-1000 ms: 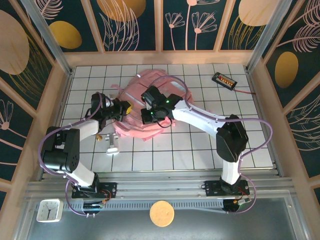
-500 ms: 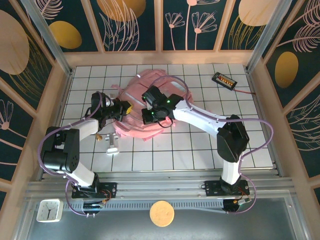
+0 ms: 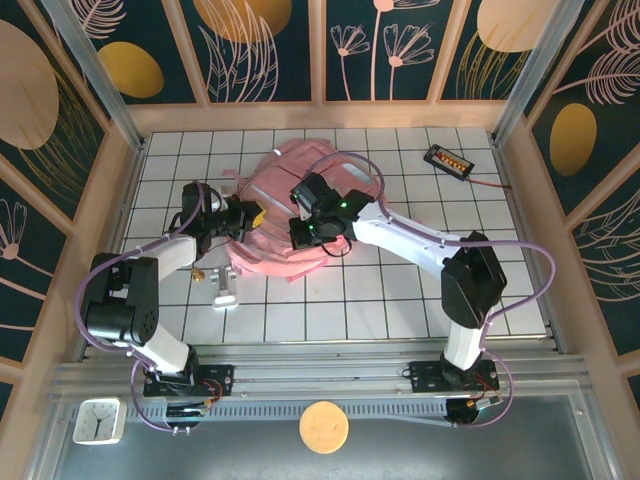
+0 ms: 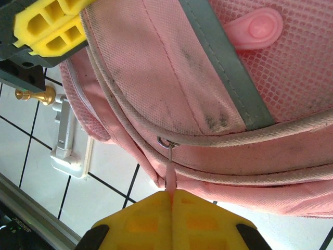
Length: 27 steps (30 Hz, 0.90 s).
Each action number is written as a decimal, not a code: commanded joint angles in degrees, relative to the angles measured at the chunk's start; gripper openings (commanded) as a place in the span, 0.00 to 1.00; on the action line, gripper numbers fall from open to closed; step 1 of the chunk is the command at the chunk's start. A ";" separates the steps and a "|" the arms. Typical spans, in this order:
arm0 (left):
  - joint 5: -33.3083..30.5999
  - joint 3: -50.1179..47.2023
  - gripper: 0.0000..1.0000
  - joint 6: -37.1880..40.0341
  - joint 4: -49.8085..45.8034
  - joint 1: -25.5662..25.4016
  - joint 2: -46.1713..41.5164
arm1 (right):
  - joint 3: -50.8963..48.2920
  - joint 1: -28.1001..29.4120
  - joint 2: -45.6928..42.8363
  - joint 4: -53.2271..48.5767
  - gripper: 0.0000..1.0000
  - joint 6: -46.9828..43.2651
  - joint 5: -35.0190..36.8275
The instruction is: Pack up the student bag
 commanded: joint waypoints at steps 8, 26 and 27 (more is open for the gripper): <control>6.10 1.54 0.00 1.88 -0.49 0.39 -1.38 | -2.07 -1.24 -2.10 -2.35 0.00 -1.61 1.02; 6.69 1.37 0.00 2.08 -0.23 0.83 -1.31 | -5.85 -3.35 -4.82 -1.84 0.00 -1.96 1.42; 6.73 1.36 0.00 2.08 -0.22 0.89 -1.35 | -5.94 -3.44 -4.78 -1.73 0.00 -1.96 1.46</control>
